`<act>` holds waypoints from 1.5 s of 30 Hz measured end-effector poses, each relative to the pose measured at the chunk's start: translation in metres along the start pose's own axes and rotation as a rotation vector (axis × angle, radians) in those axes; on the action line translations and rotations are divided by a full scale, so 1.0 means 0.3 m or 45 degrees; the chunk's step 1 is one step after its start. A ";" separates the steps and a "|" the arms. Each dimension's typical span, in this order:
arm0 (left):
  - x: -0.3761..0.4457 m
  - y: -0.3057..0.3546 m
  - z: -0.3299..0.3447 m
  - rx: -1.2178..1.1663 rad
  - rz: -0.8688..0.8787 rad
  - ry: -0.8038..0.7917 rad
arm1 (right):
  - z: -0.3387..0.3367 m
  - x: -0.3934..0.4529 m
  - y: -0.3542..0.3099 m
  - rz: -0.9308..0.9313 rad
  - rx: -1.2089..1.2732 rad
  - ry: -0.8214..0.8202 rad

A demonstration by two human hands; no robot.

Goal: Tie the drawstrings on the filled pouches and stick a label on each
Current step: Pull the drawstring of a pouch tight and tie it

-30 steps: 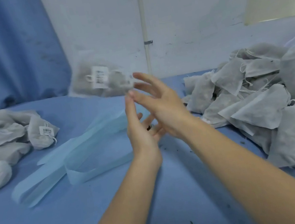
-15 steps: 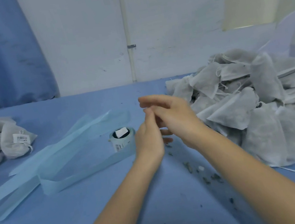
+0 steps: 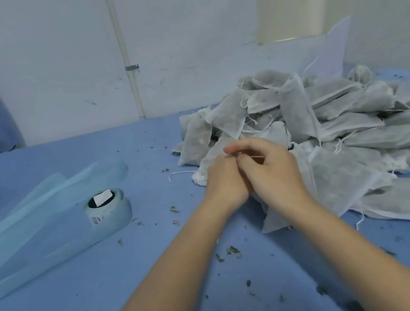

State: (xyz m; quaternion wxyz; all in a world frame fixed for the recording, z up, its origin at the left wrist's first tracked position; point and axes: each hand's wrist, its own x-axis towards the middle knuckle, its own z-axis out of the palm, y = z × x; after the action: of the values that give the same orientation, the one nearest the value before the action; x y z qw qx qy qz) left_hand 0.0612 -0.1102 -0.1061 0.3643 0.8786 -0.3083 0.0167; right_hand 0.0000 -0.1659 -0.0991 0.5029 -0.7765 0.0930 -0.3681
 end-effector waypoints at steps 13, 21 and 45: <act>-0.189 -0.182 -0.264 -0.318 0.003 0.312 | 0.030 -0.016 0.004 -0.311 -0.513 -0.372; -0.301 -0.273 -0.336 -0.063 -0.046 0.367 | 0.089 -0.059 0.001 -0.201 -0.724 -0.333; -0.282 -0.230 -0.223 0.052 0.296 0.132 | 0.093 -0.072 -0.007 0.554 0.184 -0.300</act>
State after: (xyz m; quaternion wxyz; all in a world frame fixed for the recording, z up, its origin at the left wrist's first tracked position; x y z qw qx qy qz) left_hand 0.0440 0.0157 -0.1220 0.3573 0.8423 -0.3883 0.1104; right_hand 0.0028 -0.1339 -0.1140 0.6318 -0.7378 0.1719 -0.1640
